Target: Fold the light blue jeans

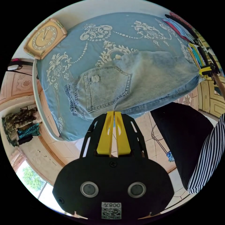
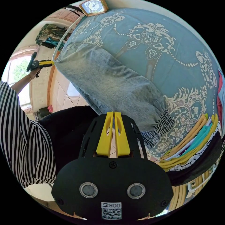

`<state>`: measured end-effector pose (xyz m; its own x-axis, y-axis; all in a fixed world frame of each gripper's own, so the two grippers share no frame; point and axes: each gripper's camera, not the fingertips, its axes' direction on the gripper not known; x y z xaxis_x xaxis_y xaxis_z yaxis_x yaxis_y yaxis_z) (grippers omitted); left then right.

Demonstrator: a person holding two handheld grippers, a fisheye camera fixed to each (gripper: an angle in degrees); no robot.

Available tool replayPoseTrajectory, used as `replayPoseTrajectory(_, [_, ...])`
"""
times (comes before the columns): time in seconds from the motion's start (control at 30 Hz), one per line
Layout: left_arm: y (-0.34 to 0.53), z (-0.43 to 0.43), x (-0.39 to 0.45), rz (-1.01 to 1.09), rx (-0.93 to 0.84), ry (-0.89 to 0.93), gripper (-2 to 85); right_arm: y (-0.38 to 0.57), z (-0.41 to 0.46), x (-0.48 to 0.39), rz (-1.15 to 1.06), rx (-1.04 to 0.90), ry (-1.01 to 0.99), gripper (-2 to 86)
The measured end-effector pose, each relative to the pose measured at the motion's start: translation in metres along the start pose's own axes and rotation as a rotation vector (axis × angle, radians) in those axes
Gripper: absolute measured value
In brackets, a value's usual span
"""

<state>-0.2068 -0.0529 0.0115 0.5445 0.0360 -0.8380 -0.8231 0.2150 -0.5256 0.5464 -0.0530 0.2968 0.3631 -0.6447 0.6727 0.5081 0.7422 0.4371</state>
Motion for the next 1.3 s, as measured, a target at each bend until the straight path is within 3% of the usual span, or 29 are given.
replayPoseTrajectory(0.67, [-0.115,0.180,-0.027,0.031,-0.298,0.019,1.4,0.196,0.031,-0.009,0.273,0.046,-0.146,2.0])
replayPoseTrajectory(0.93, [-0.157,0.184,-0.030,0.086,-0.171,0.106,2.5,0.318,-0.009,0.004,0.519,0.385,-0.504,4.7])
replayPoseTrajectory(1.2, [-0.323,0.201,0.044,0.522,0.231,0.541,9.1,0.438,-0.047,0.030,0.871,0.642,-0.425,9.3])
replayPoseTrajectory(1.3, [-0.388,0.221,0.078,0.642,0.239,0.688,10.9,0.459,-0.051,0.037,0.925,0.691,-0.422,9.8])
